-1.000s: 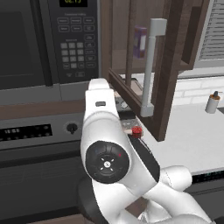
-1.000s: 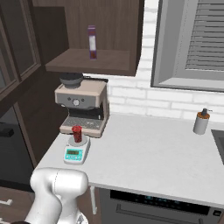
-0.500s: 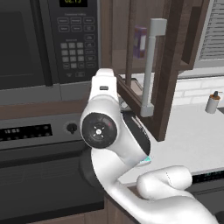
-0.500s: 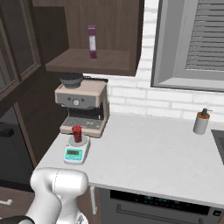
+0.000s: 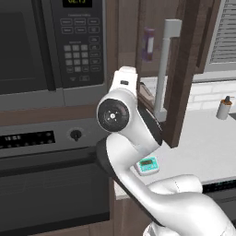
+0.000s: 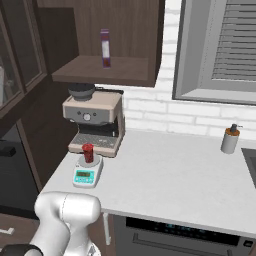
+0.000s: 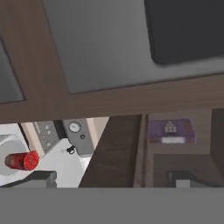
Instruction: Pick the yogurt and place it on the digital scale for weighing, and close the cabinet.
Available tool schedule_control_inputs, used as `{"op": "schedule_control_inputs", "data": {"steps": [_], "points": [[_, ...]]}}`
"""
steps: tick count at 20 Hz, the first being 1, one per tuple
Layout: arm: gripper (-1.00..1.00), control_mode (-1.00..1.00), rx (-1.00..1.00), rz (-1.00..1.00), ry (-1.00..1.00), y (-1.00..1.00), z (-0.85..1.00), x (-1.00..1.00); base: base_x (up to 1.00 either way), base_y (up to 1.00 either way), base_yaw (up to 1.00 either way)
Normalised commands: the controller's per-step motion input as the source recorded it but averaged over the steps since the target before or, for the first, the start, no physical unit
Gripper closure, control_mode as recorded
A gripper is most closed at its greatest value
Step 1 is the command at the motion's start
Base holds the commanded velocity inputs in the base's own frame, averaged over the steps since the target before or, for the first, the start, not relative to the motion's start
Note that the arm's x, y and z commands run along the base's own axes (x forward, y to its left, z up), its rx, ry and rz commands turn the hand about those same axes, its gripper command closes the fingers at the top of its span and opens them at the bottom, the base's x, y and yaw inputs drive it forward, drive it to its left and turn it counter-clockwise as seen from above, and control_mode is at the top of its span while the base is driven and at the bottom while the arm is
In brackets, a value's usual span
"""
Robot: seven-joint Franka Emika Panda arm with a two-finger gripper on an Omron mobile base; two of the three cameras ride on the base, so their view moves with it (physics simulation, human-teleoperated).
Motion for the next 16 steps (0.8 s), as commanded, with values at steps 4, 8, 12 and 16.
{"op": "schedule_control_inputs", "data": {"steps": [4, 8, 12, 16], "points": [[-1.0, -1.0, 0.16, -0.13, 0.0, -0.78, 0.0, 0.04, 0.0, 0.0, 0.0], [-1.0, -1.0, 0.21, -0.13, 0.0, -0.91, 0.0, 0.2, 0.0, 0.0, 0.0], [-1.0, -1.0, 0.22, -0.1, 0.0, -0.92, 0.0, 0.56, 0.0, 0.0, 0.0], [-1.0, -1.0, 0.22, -0.06, 0.0, -0.82, 0.0, 0.58, 0.0, 0.0, 0.0]]}}
